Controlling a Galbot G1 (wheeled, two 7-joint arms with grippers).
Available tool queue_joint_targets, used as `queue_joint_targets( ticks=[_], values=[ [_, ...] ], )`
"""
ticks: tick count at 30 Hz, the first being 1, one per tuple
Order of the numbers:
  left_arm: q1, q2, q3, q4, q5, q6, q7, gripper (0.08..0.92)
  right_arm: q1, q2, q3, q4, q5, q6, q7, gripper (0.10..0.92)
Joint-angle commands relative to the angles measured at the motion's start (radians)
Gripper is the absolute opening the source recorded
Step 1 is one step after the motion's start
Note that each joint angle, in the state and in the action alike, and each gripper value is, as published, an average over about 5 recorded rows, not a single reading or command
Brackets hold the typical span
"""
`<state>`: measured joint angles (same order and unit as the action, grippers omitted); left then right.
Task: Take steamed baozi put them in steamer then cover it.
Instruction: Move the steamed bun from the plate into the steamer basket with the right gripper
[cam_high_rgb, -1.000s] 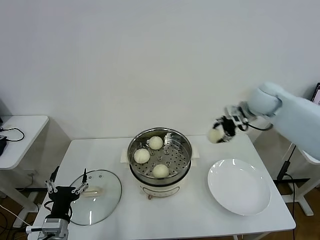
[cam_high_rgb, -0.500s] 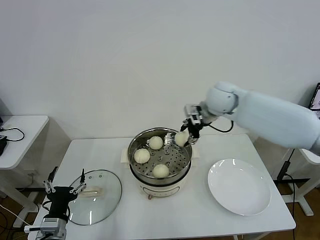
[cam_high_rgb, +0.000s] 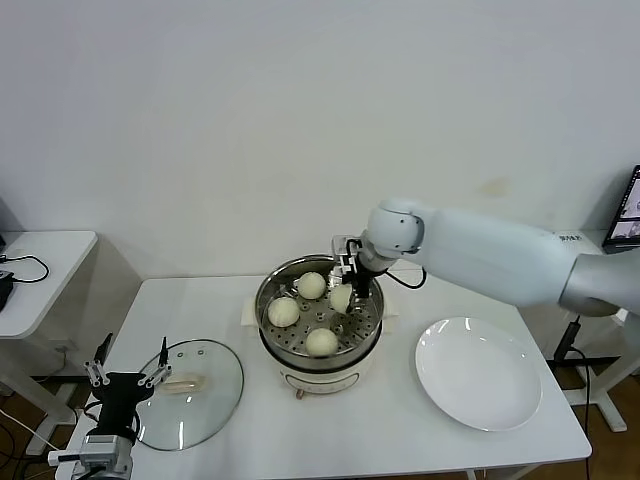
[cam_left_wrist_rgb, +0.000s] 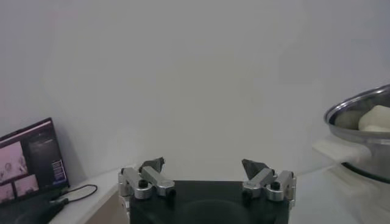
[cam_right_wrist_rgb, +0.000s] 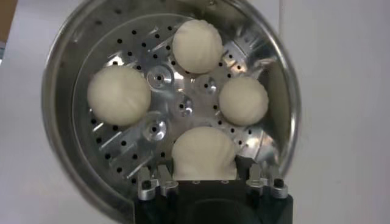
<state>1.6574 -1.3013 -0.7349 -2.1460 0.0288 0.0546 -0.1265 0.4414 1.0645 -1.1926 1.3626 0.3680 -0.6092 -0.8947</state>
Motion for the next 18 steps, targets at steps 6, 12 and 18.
queue_joint_targets(
  ticks=[6, 12, 18],
  values=[
    [-0.001, -0.001, -0.002, 0.003, -0.001, -0.001, 0.000, 0.823, -0.055, 0.061, 0.001, -0.042, 0.007, -0.062, 0.032, 0.628],
    [-0.001, -0.006, -0.001, 0.003, -0.001, -0.001, 0.000, 0.823, -0.046, 0.047, 0.008, -0.028, 0.006, -0.075, 0.031, 0.639],
    [-0.002, -0.007, 0.001, -0.003, -0.001, 0.000, 0.000, 0.823, -0.006, -0.012, 0.015, 0.032, 0.010, -0.085, 0.013, 0.769]
  ],
)
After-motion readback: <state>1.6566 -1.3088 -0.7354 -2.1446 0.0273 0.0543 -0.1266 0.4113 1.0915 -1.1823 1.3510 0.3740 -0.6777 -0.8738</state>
